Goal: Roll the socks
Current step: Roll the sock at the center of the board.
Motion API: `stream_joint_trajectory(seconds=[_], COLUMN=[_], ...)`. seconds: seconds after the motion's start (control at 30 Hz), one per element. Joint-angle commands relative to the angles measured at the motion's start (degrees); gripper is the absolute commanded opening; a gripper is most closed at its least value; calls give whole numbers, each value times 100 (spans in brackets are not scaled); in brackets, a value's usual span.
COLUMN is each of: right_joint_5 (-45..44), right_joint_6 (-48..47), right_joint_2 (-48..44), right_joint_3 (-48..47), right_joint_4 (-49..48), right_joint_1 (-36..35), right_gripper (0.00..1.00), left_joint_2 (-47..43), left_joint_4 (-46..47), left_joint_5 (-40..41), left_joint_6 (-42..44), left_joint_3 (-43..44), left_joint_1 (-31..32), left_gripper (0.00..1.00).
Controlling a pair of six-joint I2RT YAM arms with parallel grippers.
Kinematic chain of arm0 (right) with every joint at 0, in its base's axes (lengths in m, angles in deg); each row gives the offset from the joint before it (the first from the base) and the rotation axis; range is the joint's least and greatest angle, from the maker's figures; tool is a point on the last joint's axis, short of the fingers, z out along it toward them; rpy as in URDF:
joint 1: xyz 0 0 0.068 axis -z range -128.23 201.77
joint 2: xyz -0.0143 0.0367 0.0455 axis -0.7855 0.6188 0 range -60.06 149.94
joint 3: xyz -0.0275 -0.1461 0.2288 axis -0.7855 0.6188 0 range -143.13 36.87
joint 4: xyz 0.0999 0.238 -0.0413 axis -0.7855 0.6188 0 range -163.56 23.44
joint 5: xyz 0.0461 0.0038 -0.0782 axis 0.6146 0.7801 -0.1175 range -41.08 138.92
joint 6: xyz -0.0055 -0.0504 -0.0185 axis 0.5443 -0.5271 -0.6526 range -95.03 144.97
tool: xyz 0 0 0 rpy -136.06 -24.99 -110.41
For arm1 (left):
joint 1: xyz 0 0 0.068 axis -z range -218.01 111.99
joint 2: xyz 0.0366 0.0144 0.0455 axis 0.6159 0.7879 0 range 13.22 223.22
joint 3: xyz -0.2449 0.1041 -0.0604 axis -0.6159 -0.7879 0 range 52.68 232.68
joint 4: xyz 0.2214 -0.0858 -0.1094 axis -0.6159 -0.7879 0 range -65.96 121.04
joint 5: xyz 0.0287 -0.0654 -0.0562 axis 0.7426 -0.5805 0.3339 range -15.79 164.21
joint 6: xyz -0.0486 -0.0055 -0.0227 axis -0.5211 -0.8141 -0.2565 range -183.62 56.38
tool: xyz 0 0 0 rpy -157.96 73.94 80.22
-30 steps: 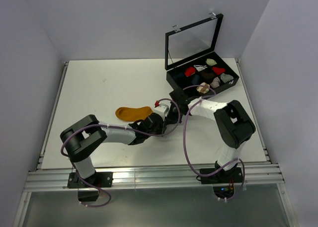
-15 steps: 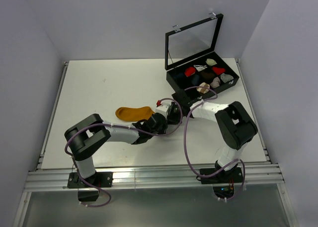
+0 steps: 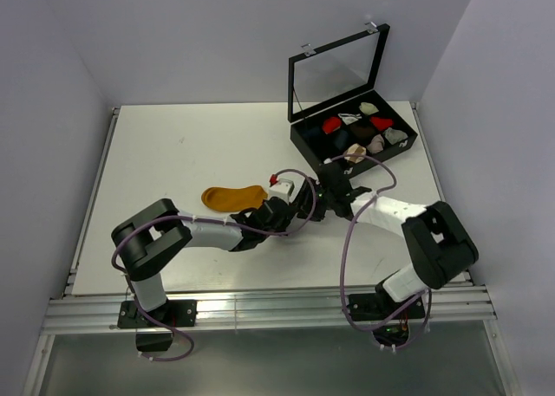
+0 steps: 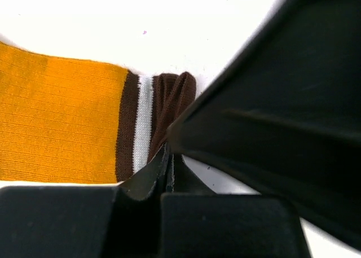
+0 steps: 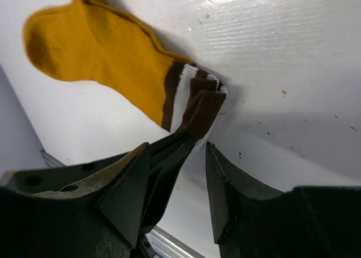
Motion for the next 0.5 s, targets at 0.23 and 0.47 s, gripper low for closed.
stream_joint_trajectory(seconds=[0.23, 0.47], right_joint_5=[-154, 347], right_joint_6=[197, 408], right_joint_2=[-915, -468], right_joint_3=[989, 1446], right_joint_4=[-1278, -2535], right_joint_1=[166, 140], right_gripper=[47, 47], left_joint_2=[-241, -435], left_joint_4=[-731, 94], left_joint_5=[-1589, -3249], left_joint_6=[-719, -1439], left_joint_3=[-654, -1146], left_joint_1=[-742, -1613], left_gripper=[1, 1])
